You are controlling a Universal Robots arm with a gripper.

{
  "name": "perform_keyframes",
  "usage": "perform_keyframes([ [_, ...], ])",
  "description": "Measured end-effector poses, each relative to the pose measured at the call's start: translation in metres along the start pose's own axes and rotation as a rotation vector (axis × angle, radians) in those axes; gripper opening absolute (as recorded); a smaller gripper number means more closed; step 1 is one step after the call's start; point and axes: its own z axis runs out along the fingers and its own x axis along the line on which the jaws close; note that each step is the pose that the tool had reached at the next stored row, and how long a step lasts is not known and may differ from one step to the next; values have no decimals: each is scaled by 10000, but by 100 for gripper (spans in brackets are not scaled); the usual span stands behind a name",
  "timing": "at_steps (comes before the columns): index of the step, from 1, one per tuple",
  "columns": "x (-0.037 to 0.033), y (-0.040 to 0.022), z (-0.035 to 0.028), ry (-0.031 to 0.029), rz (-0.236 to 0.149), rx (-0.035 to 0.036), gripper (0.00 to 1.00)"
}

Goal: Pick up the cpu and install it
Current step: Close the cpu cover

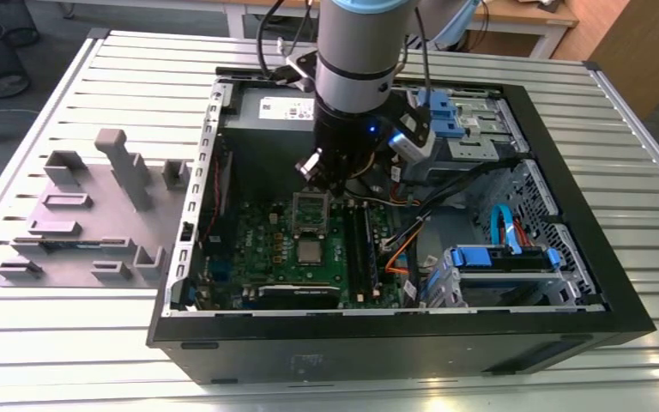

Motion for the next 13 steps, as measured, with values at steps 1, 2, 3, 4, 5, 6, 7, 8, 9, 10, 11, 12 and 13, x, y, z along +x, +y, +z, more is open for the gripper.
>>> perform_keyframes([
  [1,1,0,-2,-2,-5,2,11],
  [2,4,2,-3,-6,-10,6,11],
  [3,7,4,-5,-12,-16,11,11],
  [4,10,6,-6,-19,-24,19,11],
  [5,15,9,-8,-29,-33,27,11],
  [6,19,12,-9,-39,-42,34,11],
  [7,23,14,-11,-48,-49,41,11],
  [8,26,15,-12,-58,-55,47,11],
  [9,28,16,-15,-65,-60,50,11],
  [10,29,16,-19,-69,-64,53,11],
  [11,31,16,-24,-71,-68,57,11],
  [12,32,17,-28,-75,-71,59,11],
  [13,34,17,-33,-78,-75,62,11],
])
